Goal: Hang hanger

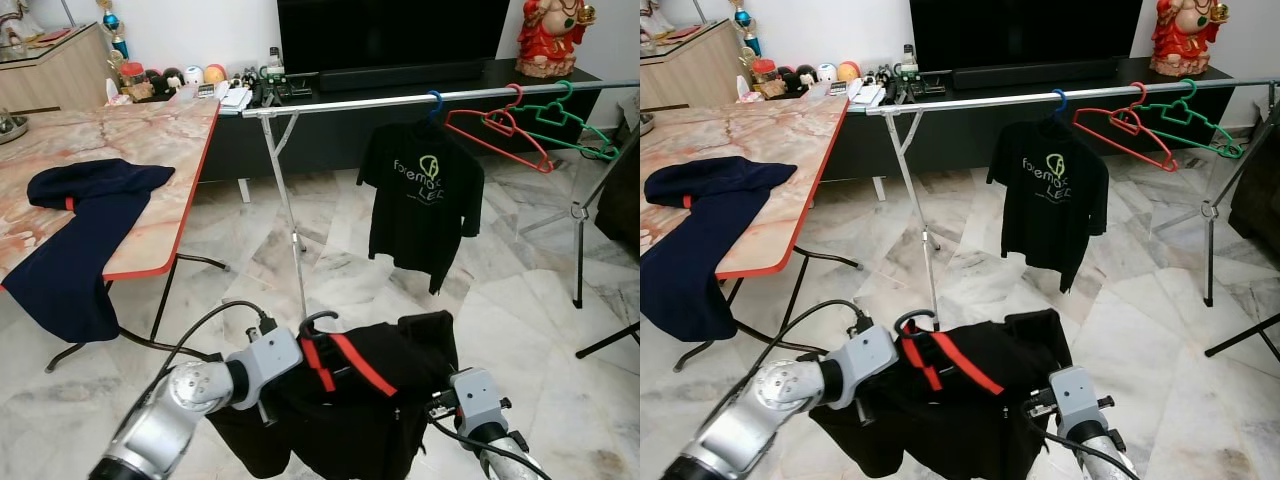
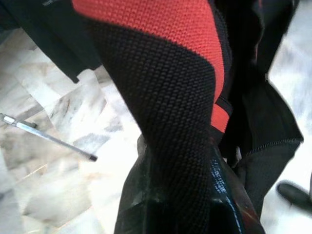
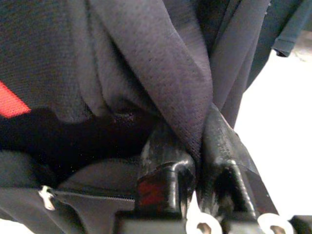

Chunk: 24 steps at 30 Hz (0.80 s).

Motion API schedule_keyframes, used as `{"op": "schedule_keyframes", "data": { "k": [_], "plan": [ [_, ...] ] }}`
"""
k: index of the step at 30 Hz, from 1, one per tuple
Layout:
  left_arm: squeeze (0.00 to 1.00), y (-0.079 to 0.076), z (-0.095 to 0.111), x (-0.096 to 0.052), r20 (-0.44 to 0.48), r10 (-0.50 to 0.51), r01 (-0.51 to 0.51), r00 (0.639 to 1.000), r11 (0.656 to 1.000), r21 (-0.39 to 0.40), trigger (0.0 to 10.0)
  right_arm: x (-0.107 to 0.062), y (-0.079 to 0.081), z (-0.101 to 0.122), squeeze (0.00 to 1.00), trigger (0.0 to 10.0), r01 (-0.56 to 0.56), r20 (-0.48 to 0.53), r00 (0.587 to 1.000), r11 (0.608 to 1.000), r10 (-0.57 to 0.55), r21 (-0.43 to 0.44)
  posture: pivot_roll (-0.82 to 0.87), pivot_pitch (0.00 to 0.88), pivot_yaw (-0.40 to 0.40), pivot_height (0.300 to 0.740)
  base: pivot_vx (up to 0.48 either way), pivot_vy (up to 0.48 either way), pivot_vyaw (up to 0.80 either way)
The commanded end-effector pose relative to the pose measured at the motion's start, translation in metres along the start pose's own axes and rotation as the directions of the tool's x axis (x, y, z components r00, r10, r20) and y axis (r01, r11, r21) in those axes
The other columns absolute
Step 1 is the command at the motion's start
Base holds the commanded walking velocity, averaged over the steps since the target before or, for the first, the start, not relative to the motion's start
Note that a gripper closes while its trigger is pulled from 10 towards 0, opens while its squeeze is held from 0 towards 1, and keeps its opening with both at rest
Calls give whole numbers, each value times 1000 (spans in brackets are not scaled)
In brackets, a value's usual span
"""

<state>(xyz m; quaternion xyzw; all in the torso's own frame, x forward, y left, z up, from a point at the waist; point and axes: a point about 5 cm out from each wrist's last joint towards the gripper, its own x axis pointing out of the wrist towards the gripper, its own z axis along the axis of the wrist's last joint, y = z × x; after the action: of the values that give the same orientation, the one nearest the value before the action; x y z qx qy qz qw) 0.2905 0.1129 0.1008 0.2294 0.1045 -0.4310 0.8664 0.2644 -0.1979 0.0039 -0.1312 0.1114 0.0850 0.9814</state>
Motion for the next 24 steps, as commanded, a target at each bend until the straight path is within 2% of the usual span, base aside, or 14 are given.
{"op": "schedule_keyframes", "data": {
  "k": [1,5,12,13,14,15,16,18,19,20,21,24],
  "plan": [
    [0,16,6,-6,34,89,-87,995,994,-62,10000,-5,-9,-8,0,0,56,-41,998,998,-55,33,-5,56,53,740,0,0,0],
    [0,14,19,-3,102,93,-77,990,986,-150,10000,-4,2,-9,0,0,13,-48,999,999,-11,45,0,57,54,740,0,0,0],
    [0,14,27,1,123,110,-85,986,977,-196,10000,-3,14,-12,0,0,-30,-72,997,998,34,50,-1,57,57,740,0,0,0],
    [0,14,28,2,126,112,-85,986,976,-203,10000,-3,15,-12,0,2549,-38,-76,996,998,41,48,-1,57,57,740,0,0,0],
    [0,13,29,3,127,113,-85,985,974,-210,10000,-3,17,-13,0,3059,-44,-78,996,998,47,46,-1,57,57,740,0,0,0],
    [0,13,29,4,127,114,-84,985,973,-214,10000,-3,17,-13,0,6314,-47,-81,995,998,51,44,-1,57,57,740,0,0,0],
    [0,12,30,4,126,111,-81,986,973,-217,10000,-3,19,-13,0,10000,-57,-84,995,997,61,55,-1,57,57,740,0,0,0],
    [0,11,30,4,125,108,-79,986,973,-217,10000,-3,20,-14,0,10000,-66,-84,994,996,72,67,-1,58,57,740,0,0,0],
    [0,11,30,4,124,107,-79,986,973,-219,10000,-3,21,-14,196,10000,-73,-82,994,995,78,67,-1,58,58,740,0,0,0],
    [0,11,30,4,123,107,-79,987,972,-220,10000,-3,21,-14,525,10000,-74,-82,993,995,80,67,-2,59,57,740,0,0,0],
    [0,11,29,4,121,107,-79,987,972,-220,10000,-3,21,-14,1000,10000,-76,-81,993,995,82,70,-2,59,57,740,0,0,0],
    [0,11,28,4,117,109,-81,987,972,-222,10000,-3,20,-14,1000,10000,-68,-83,994,996,73,63,-2,59,57,740,0,0,0]
  ]
}}
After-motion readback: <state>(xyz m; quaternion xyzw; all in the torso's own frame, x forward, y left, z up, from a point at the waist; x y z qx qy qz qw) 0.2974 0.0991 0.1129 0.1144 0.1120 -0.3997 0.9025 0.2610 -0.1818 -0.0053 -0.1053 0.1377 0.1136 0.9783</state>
